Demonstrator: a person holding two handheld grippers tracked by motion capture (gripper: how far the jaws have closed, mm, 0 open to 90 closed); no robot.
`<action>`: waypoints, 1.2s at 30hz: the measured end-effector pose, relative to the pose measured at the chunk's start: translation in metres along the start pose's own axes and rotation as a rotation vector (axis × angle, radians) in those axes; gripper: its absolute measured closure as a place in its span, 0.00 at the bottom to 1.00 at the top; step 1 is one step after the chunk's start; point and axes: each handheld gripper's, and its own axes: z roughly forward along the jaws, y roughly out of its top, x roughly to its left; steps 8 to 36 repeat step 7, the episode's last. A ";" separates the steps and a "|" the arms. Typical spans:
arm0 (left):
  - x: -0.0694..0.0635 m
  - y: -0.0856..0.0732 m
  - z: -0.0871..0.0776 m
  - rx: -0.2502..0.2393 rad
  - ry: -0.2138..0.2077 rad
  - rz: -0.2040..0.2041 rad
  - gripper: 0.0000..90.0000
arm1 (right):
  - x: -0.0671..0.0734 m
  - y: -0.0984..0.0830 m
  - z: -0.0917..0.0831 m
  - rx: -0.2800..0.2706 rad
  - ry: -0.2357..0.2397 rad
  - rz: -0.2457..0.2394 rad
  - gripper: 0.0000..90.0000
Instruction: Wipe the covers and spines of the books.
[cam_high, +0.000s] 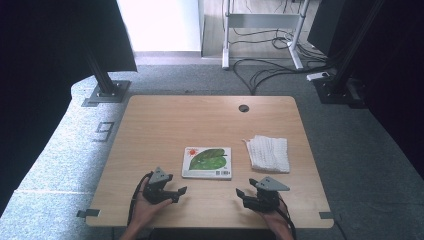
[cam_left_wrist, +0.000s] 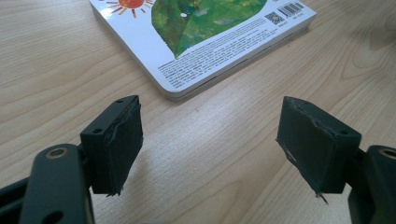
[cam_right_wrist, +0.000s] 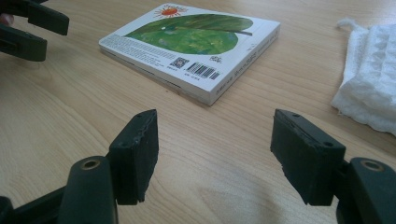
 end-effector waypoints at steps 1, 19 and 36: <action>0.000 0.000 0.000 0.001 0.001 0.000 0.25 | -0.001 0.000 0.000 0.000 0.001 0.002 0.35; 0.001 0.001 0.001 0.001 0.003 -0.002 0.25 | -0.003 -0.001 0.001 0.002 -0.005 -0.001 0.35; 0.001 0.001 0.001 0.001 0.003 -0.002 0.25 | -0.003 -0.001 0.001 0.002 -0.005 -0.001 0.35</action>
